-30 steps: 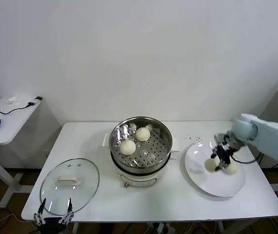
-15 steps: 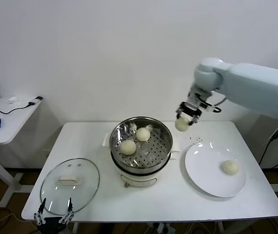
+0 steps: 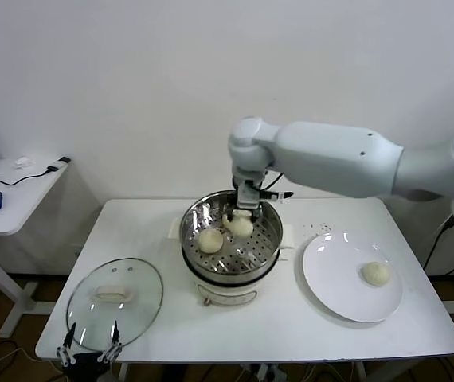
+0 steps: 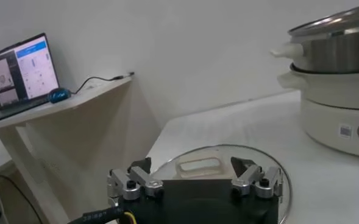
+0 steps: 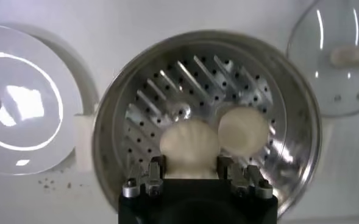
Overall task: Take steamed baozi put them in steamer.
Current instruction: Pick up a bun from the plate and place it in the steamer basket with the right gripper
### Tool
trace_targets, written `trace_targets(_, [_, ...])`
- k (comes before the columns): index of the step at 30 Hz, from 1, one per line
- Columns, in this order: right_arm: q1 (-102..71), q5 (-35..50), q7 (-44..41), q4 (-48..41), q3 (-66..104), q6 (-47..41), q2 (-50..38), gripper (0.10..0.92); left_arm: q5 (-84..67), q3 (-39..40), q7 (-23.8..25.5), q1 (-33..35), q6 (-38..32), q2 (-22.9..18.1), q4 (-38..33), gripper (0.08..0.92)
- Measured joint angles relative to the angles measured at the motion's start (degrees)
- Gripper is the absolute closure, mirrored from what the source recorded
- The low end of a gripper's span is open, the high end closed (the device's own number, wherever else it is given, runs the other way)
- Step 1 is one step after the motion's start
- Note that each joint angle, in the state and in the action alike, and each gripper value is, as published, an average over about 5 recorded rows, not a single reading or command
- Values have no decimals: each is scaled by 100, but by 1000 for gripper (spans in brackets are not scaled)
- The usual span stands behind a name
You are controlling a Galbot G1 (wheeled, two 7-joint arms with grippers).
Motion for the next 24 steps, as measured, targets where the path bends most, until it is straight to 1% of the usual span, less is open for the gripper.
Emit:
trace_targets(16, [-530,-138,-9,73,-142,234,220,463,-46,-24,-52,12,5,-19,31,177])
trace_targets(19, [-560,-161,-15,68,-145,240,220,427,-61,-27,-54,13,2,-19,37,177])
trace_targets(24, [-561,-170,-64,45,-103,288,206,289,-71,-26,-57,9,-3,-18,48,177])
